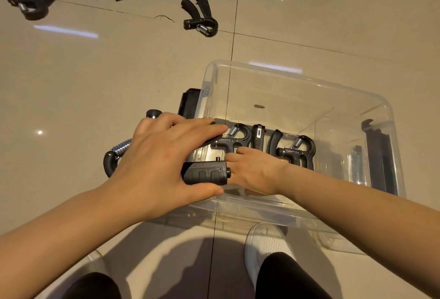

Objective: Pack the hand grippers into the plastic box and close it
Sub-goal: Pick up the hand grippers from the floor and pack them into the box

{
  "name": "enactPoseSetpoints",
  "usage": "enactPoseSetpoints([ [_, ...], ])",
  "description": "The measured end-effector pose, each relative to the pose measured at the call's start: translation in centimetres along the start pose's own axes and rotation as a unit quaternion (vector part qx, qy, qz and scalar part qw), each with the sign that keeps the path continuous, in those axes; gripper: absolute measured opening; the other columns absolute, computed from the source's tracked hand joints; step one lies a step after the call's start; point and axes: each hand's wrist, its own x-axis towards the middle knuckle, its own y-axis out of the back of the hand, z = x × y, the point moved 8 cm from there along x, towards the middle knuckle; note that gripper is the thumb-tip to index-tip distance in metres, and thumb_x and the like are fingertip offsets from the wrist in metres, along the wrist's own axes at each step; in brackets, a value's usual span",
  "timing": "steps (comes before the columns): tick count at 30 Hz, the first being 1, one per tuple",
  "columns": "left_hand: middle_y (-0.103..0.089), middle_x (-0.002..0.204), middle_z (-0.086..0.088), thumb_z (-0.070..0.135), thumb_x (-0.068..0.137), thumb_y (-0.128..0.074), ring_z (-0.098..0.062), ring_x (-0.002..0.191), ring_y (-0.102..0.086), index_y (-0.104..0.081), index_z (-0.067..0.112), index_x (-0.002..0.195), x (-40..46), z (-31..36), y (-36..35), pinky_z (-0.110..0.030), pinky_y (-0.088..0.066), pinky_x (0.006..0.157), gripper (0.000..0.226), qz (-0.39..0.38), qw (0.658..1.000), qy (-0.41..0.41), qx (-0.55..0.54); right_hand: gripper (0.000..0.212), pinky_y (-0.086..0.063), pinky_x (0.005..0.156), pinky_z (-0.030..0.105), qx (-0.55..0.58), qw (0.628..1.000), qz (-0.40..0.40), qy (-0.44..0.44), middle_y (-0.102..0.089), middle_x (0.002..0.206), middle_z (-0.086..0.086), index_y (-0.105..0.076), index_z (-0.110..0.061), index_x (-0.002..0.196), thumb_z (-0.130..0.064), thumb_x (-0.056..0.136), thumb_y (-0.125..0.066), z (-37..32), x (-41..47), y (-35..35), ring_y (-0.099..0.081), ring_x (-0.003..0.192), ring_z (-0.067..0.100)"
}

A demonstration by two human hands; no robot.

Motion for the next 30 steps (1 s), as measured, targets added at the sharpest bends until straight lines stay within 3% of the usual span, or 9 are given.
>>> enactPoseSetpoints([
  [3,-0.053,0.13,0.015,0.074,0.061,-0.05,-0.01,0.105,-0.041,-0.043,0.04,0.132,-0.1,0.0,-0.1,-0.029,-0.024,0.084,0.078,0.0,1.0,0.001,0.001,0.05,-0.04,0.095,0.047,0.035,0.999,-0.014,-0.016,-0.046,0.134,0.011,-0.04,-0.014,0.133,-0.013,0.086,-0.059,0.6,0.0,-1.2,-0.041,0.124,0.034],
  [9,-0.054,0.13,0.014,0.072,0.062,-0.05,-0.01,0.104,-0.042,-0.04,0.041,0.132,0.1,-0.1,-0.1,-0.027,-0.021,0.082,0.077,0.002,1.0,-0.005,-0.009,0.052,-0.053,0.068,0.047,0.083,0.991,0.106,-0.009,-0.063,0.109,0.014,-0.053,-0.01,0.109,-0.002,0.064,-0.078,1.1,0.0,-0.8,-0.06,0.098,0.037],
  [13,-0.054,0.129,0.015,0.069,0.063,-0.052,-0.009,0.104,-0.042,-0.042,0.041,0.131,0.1,0.0,0.0,-0.027,-0.022,0.084,0.075,0.015,1.0,-0.003,-0.013,0.056,-0.053,0.078,0.047,0.125,0.985,0.107,-0.042,-0.06,0.12,0.013,-0.057,-0.012,0.117,-0.008,0.065,-0.079,1.2,-0.2,-0.6,-0.057,0.108,0.035],
  [15,-0.055,0.128,0.014,0.068,0.063,-0.053,-0.01,0.104,-0.043,-0.045,0.038,0.13,0.0,0.1,0.0,-0.029,-0.024,0.085,0.074,0.022,1.0,-0.003,0.0,0.057,-0.049,0.087,0.046,0.188,0.972,0.099,-0.101,-0.055,0.129,0.011,-0.059,-0.015,0.12,-0.025,0.068,-0.081,2.3,-1.3,0.4,-0.054,0.114,0.033],
  [17,-0.056,0.127,0.015,0.067,0.062,-0.053,-0.01,0.104,-0.042,-0.045,0.037,0.13,0.0,0.1,0.2,-0.03,-0.025,0.084,0.075,0.028,1.0,0.005,-0.002,0.051,-0.045,0.094,0.041,0.307,0.921,0.119,-0.209,-0.053,0.132,0.001,-0.06,-0.025,0.121,-0.048,0.077,-0.07,4.6,-3.5,2.1,-0.051,0.119,0.022],
  [19,-0.055,0.125,0.019,0.066,0.061,-0.054,-0.009,0.103,-0.041,-0.041,0.039,0.131,-0.2,0.0,0.3,-0.029,-0.024,0.083,0.076,0.029,0.999,0.015,-0.019,0.043,-0.047,0.09,0.036,0.449,0.824,0.171,-0.299,-0.06,0.118,-0.013,-0.064,-0.035,0.112,-0.06,0.078,-0.059,5.9,-6.2,4.2,-0.056,0.108,0.009],
  [21,-0.054,0.123,0.023,0.065,0.059,-0.055,-0.008,0.103,-0.041,-0.038,0.041,0.131,-0.3,0.0,0.3,-0.03,-0.024,0.083,0.078,0.031,0.999,0.022,-0.032,0.03,-0.052,0.083,0.035,0.58,0.705,0.242,-0.33,-0.067,0.099,-0.015,-0.068,-0.037,0.097,-0.058,0.077,-0.062,5.6,-8.4,6.4,-0.063,0.092,0.007],
  [23,-0.054,0.122,0.024,0.065,0.058,-0.056,-0.008,0.103,-0.041,-0.038,0.043,0.13,-0.3,0.0,0.3,-0.029,-0.022,0.084,0.078,0.035,0.999,0.022,-0.033,0.026,-0.054,0.08,0.034,0.668,0.625,0.261,-0.307,-0.07,0.093,-0.008,-0.069,-0.035,0.093,-0.052,0.075,-0.066,3.6,-8.9,7.8,-0.066,0.087,0.011],
  [30,-0.058,0.116,0.017,0.064,0.059,-0.055,-0.012,0.103,-0.042,-0.036,0.038,0.136,-0.6,0.5,0.9,-0.031,-0.024,0.081,0.083,0.076,0.997,0.009,-0.015,0.02,-0.053,0.079,0.043,0.707,0.566,0.278,-0.321,-0.067,0.085,0.007,-0.066,-0.021,0.098,-0.03,0.08,-0.069,-0.8,-7.2,8.9,-0.064,0.083,0.026],
])
